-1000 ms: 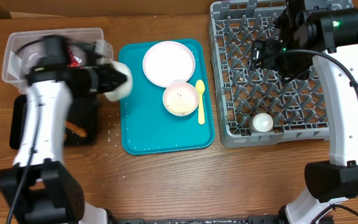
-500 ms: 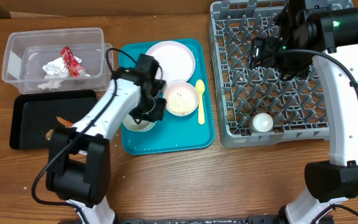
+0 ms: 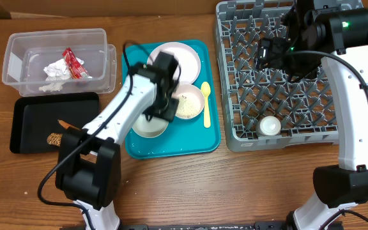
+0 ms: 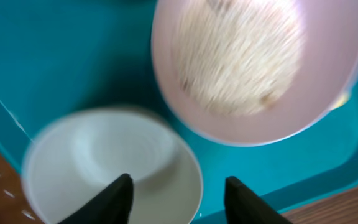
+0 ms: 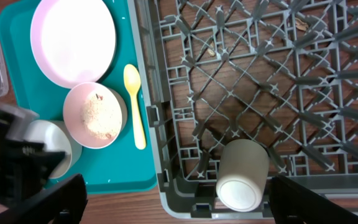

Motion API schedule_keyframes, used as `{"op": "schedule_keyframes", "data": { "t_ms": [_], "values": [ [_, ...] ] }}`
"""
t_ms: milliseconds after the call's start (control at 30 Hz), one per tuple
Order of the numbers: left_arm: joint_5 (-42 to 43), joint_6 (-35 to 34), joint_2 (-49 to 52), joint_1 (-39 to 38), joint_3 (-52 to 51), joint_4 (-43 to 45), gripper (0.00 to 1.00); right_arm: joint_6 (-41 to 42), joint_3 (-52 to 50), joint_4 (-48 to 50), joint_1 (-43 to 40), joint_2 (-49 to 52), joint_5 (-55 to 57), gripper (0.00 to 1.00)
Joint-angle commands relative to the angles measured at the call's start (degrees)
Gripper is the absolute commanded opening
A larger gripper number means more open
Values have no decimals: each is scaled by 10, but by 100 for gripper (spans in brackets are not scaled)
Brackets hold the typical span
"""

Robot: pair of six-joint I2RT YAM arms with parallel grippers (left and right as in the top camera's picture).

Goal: Sort waste into correct bins and load items into the dishwasher
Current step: 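Grasp the second white bowl of rice with the left gripper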

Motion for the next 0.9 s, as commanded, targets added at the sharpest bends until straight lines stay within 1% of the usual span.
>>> {"op": "schedule_keyframes", "data": {
  "t_ms": [0,33,100,167,233,333,467,533,600,633,667,767,833,867],
  "values": [
    [15,86,0,-18,78,9,60,-2,7,3,3,-1,-3,96],
    [24,114,0,-24,80,19,63,-2,7,3,3,-1,-3,96],
    [36,193,3,-40,76,39,72,-2,7,3,3,-1,-3,96],
    [38,269,14,-54,66,44,74,-2,7,3,3,-1,-3,96],
    [38,323,29,-66,60,40,73,-2,7,3,3,-1,-3,96],
    [38,360,61,-79,58,29,70,-2,7,3,3,-1,-3,96],
    [32,365,103,-85,58,30,62,-2,7,3,3,-1,-3,96],
    [25,365,122,-85,58,30,55,-2,7,3,3,-1,-3,96],
    [22,362,139,-84,58,29,50,-2,7,3,3,-1,-3,96],
    [22,362,146,-84,58,29,43,-2,7,3,3,-1,-3,96],
    [20,361,153,-83,58,29,39,-2,7,3,3,-1,-3,96],
    [1,339,160,-83,59,29,20,-2,7,3,3,-1,-3,96],
    [-10,329,160,-83,60,29,9,-2,7,3,3,-1,-3,96],
    [-13,324,160,-83,63,29,6,-2,7,3,3,-1,-3,96]
  ]
}}
